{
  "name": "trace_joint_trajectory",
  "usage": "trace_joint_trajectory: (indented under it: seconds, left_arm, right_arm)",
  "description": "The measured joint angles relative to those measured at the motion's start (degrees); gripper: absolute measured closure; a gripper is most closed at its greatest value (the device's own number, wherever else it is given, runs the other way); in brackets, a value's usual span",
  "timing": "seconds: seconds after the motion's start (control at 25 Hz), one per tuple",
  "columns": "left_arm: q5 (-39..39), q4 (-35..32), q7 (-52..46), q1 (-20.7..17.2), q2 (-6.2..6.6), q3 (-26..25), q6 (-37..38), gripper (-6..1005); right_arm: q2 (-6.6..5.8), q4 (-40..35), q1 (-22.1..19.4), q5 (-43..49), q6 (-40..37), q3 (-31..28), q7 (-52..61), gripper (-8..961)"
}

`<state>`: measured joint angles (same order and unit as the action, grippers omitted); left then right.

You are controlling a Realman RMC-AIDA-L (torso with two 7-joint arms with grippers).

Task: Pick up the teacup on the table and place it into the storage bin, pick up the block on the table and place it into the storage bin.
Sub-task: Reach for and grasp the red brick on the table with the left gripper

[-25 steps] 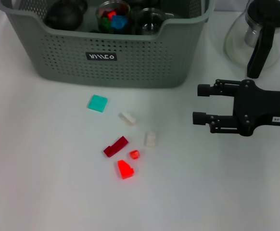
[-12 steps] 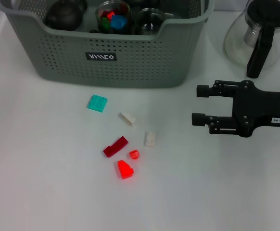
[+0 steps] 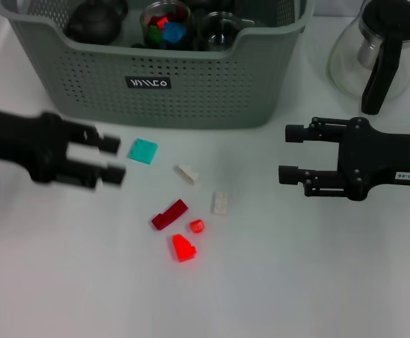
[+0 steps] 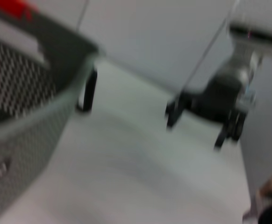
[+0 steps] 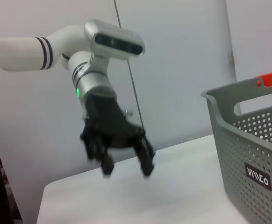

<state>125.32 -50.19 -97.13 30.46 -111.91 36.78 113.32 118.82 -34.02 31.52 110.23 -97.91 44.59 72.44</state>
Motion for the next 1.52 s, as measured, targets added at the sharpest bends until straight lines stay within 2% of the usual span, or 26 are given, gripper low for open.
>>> trace_joint_trajectory:
  seconds: [0.2, 0.28, 0.36, 0.44, 0.48, 0.52, 0.84, 1.2, 1.52]
  left_arm:
    - [8.55, -6.73, -0.27, -0.11, -5.48, 5.34, -3.88, 353]
    - [11.62, -9.43, -0.27, -0.04, -8.04, 5.88, -5.32, 354]
    - [13.45, -11.84, -0.27, -0.01, -9.96, 6.00, -6.39, 356]
    - [15.54, -15.96, -0.77, -0.44, -12.31, 7.39, -7.31, 518]
    - [15.54, -15.96, -0.77, -0.44, -12.31, 7.39, -7.31, 517]
    - [15.86, -16.84, -1.82, -0.68, -12.64, 9.10, -7.75, 516]
    - [17.09, -16.79, -10.71, -1.12, -12.45, 22.47, -15.47, 514]
    - [17.56, -17.69, -18.47, -0.67, -12.35, 30.46, -21.11, 517]
    - [20.44, -22.66, -24.45, -2.79, -12.55, 40.18, -24.80, 520]
  right_arm:
    - [0.00, 0.00, -0.04, -0.04, 0.00, -0.05, 0.03, 193]
    - [0.01, 0.02, -0.05, -0.06, 0.00, -0.02, 0.07, 193]
    - [0.06, 0.06, -0.05, -0.07, 0.00, -0.03, 0.10, 193]
    - [0.07, 0.08, -0.06, -0.08, 0.00, -0.04, 0.11, 193]
    - [0.08, 0.08, -0.06, -0.09, 0.00, -0.06, 0.12, 193]
    - [0.08, 0.09, -0.06, -0.09, 0.00, -0.09, 0.12, 193]
    - [0.09, 0.09, -0.13, -0.11, 0.00, -0.12, 0.16, 193]
    - [0.02, 0.01, 0.03, -0.11, 0.00, -0.12, 0.16, 193]
    - [-0.09, -0.03, 0.01, -0.11, 0.00, -0.12, 0.15, 193]
